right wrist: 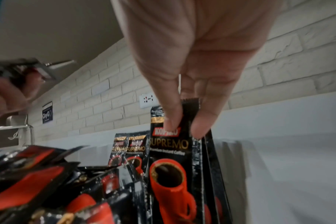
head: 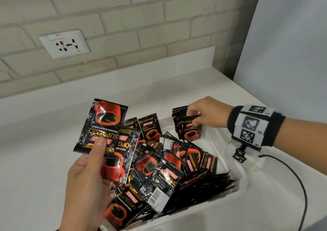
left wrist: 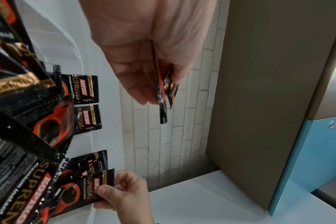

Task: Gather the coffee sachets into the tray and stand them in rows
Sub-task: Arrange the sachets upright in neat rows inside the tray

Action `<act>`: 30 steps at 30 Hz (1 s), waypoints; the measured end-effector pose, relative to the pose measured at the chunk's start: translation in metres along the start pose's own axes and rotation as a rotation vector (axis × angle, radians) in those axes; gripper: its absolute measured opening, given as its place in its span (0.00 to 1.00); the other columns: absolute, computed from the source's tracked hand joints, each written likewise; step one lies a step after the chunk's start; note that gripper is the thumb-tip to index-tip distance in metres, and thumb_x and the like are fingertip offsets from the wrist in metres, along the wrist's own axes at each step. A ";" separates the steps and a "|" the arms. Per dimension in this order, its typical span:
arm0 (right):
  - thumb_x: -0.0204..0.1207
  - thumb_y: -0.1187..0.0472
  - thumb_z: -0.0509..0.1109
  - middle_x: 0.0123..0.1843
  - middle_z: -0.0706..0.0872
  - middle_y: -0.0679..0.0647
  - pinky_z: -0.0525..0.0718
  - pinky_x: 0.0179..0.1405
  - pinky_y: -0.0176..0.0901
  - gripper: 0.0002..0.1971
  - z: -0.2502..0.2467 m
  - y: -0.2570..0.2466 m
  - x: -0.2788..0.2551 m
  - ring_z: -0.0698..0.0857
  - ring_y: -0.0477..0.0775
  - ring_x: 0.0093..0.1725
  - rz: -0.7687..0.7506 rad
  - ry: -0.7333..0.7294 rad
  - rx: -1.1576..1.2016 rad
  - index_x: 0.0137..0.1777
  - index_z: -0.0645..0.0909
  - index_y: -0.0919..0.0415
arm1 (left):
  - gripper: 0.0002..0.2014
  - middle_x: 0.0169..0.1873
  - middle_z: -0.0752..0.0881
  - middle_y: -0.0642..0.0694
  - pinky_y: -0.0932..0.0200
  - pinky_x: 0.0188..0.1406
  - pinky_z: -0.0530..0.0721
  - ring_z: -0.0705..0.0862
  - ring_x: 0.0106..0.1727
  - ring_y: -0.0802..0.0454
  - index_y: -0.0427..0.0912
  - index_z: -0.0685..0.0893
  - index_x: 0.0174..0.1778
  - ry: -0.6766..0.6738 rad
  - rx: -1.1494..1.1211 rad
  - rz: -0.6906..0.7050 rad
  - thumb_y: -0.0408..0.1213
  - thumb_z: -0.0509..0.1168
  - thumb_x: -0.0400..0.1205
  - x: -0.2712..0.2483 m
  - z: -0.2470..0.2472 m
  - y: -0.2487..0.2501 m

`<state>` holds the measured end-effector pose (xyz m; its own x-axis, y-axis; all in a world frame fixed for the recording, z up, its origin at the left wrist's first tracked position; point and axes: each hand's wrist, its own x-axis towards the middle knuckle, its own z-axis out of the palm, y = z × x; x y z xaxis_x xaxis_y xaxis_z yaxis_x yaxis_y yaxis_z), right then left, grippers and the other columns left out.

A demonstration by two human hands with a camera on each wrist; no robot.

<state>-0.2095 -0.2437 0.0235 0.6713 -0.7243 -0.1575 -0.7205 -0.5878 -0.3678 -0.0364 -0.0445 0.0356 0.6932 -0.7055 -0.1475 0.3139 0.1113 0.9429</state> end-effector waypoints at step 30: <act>0.76 0.54 0.68 0.42 0.78 0.42 0.72 0.38 0.31 0.06 -0.016 -0.027 0.001 0.76 0.39 0.38 -0.178 0.243 0.294 0.50 0.77 0.51 | 0.10 0.21 0.85 0.46 0.67 0.17 0.77 0.80 0.20 0.57 0.48 0.89 0.22 -0.300 0.294 -0.070 0.46 0.67 0.65 0.012 0.018 -0.021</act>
<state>-0.1917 -0.2342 0.0482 0.6953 -0.7050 0.1398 -0.4927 -0.6092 -0.6214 -0.0468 -0.0676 0.0194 0.4436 -0.8816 -0.1612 0.1248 -0.1174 0.9852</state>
